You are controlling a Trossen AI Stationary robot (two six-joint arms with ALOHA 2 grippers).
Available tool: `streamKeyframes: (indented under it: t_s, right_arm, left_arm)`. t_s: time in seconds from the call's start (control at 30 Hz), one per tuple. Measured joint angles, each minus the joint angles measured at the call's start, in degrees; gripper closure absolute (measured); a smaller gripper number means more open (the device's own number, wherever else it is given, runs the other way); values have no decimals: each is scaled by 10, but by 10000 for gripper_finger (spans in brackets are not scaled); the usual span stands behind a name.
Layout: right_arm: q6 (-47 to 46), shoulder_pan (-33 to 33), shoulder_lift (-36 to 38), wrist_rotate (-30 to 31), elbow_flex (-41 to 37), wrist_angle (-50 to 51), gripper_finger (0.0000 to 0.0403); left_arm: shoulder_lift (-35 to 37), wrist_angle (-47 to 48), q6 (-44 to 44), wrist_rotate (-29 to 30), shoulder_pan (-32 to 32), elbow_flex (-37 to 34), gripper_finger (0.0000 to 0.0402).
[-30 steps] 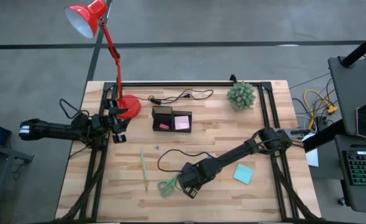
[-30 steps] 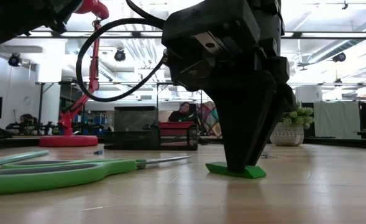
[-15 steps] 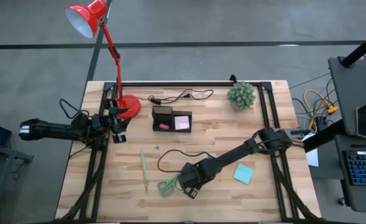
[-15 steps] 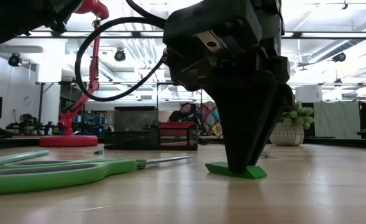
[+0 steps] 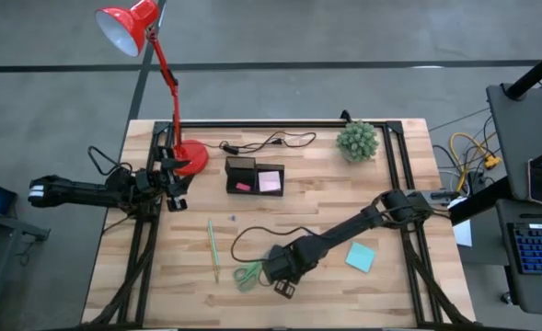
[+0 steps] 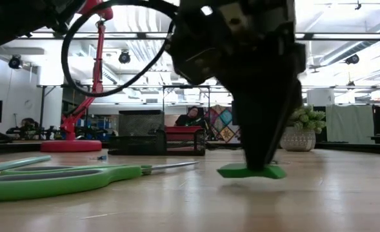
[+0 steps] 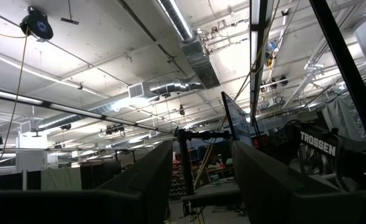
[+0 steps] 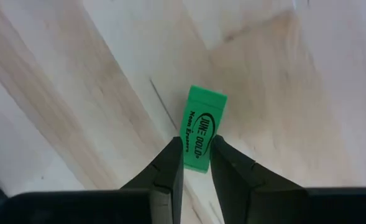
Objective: Pick and place office supplies into organizer
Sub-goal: Put the green eraser into the black mesh desk organizer
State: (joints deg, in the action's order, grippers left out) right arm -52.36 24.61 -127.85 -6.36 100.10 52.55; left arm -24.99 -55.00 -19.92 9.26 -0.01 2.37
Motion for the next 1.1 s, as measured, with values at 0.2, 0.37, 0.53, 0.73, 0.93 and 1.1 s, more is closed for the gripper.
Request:
streamKeyframes:
  t_s: [0.2, 0.37, 0.53, 0.73, 0.93, 1.1]
  right_arm:
    - [22, -5, 1, 1, 6, 4, 338]
    - [42, -13, 2, 27, 20, 8, 338]
    - [99, -24, 2, 55, 43, 10, 338]
    - [184, -51, 3, 98, 81, 11, 338]
    - [292, -85, 4, 150, 120, 7, 338]
    - [367, -120, 4, 170, 136, -6, 338]
  left_arm:
    - [0, 0, 0, 0, 0, 0, 246]
    - [0, 0, 0, 0, 0, 0, 246]
    - [0, 0, 0, 0, 0, 0, 246]
    - [0, 0, 0, 0, 0, 0, 246]
    - [0, 0, 0, 0, 0, 0, 246]
    - [0, 0, 0, 0, 0, 0, 246]
